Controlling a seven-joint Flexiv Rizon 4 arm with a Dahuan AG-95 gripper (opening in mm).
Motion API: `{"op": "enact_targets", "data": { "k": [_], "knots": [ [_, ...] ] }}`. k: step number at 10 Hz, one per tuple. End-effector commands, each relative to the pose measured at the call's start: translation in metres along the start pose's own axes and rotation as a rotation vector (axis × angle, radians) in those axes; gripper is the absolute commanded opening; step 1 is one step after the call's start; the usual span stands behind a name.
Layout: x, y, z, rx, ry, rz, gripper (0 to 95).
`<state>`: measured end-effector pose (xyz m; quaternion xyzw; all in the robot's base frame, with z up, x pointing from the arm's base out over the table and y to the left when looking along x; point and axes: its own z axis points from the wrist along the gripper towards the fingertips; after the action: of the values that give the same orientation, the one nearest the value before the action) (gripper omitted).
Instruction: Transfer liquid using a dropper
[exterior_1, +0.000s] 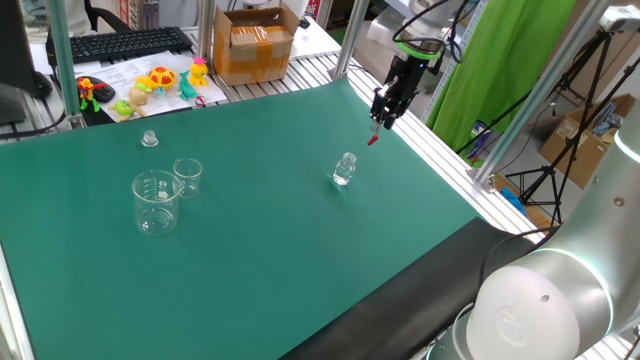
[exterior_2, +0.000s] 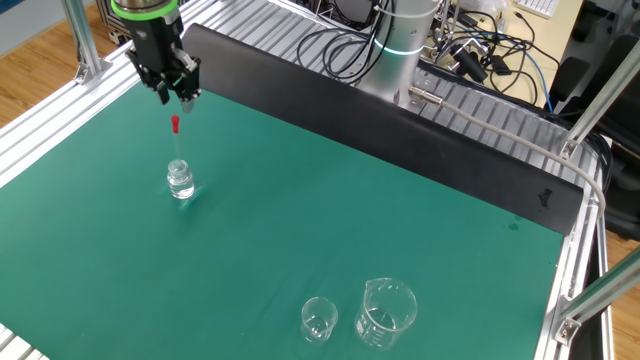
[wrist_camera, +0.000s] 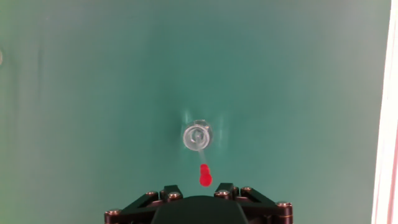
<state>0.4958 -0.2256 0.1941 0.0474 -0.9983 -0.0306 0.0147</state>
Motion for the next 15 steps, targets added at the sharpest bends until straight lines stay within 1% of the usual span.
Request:
{"op": "enact_targets", "data": {
  "k": [1, 6, 7, 8, 15],
  "knots": [
    [0.002, 0.001, -0.001, 0.011, 0.005, 0.006, 38.0],
    [0.002, 0.001, 0.001, 0.023, 0.003, -0.006, 38.0],
    [0.001, 0.002, 0.003, 0.025, 0.005, -0.007, 38.0],
    [-0.002, 0.003, 0.009, 0.03, 0.002, 0.0, 38.0],
    [-0.004, 0.005, 0.017, 0.032, 0.001, 0.006, 38.0]
  ]
}}
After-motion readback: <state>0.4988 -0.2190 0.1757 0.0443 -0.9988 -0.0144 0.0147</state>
